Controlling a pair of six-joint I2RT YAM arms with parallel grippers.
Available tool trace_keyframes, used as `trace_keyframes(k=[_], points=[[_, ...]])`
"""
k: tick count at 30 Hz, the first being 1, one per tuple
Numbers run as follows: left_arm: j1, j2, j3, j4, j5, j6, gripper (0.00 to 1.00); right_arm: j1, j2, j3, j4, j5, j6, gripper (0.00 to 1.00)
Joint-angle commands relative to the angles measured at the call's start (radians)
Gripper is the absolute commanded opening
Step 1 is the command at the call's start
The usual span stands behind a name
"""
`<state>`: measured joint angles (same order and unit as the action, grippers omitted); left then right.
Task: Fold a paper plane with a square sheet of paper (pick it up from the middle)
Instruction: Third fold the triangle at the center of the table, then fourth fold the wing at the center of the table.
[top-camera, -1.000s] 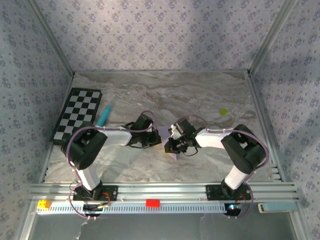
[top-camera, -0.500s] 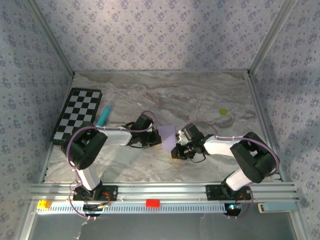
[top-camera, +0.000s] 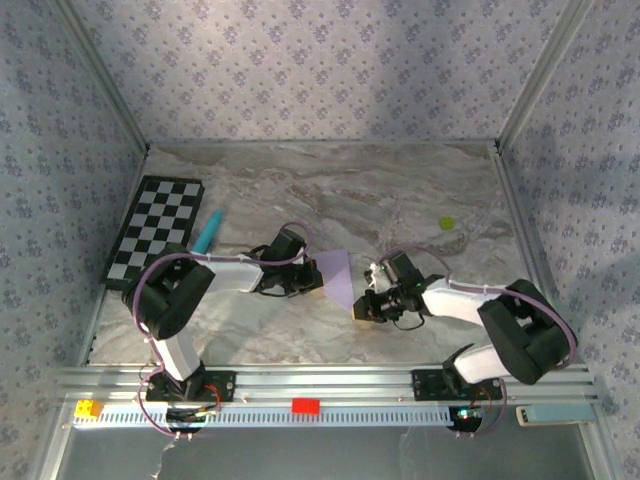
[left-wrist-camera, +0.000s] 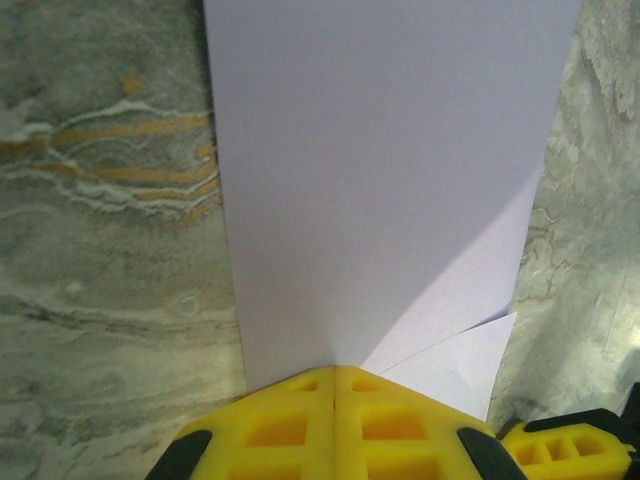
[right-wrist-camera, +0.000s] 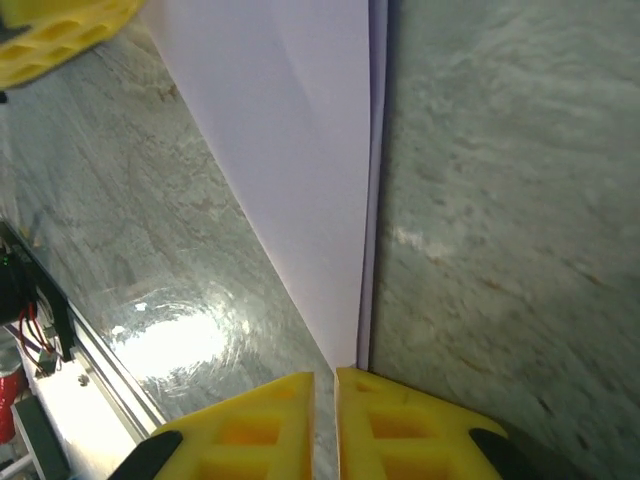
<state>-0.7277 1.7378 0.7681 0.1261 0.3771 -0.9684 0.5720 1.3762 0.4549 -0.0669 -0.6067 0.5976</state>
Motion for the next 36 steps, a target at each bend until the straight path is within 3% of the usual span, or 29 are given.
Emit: trace_keyframes(k=[1, 5, 7, 15, 26, 36], points=[[-0.012, -0.007, -0.067, -0.037, -0.069, -0.085, 0.0, -0.013, -0.086, 0.018, -0.074, 0.037, -0.012, 0.16], [-0.047, -0.067, -0.099, 0.008, -0.119, -0.184, 0.04, -0.02, -0.124, 0.085, -0.176, 0.194, -0.026, 0.28], [-0.074, -0.104, -0.082, -0.03, -0.157, -0.186, 0.09, -0.014, -0.108, 0.131, -0.215, 0.259, -0.04, 0.3], [-0.08, -0.224, -0.039, -0.157, -0.25, -0.11, 0.37, 0.022, 0.017, 0.213, -0.126, 0.243, -0.023, 0.34], [0.002, -0.251, -0.069, -0.142, -0.157, -0.081, 0.4, 0.057, 0.121, 0.266, -0.095, 0.202, -0.039, 0.29], [0.049, -0.21, -0.052, -0.102, -0.047, -0.073, 0.41, 0.052, 0.114, 0.262, -0.087, 0.172, -0.058, 0.17]])
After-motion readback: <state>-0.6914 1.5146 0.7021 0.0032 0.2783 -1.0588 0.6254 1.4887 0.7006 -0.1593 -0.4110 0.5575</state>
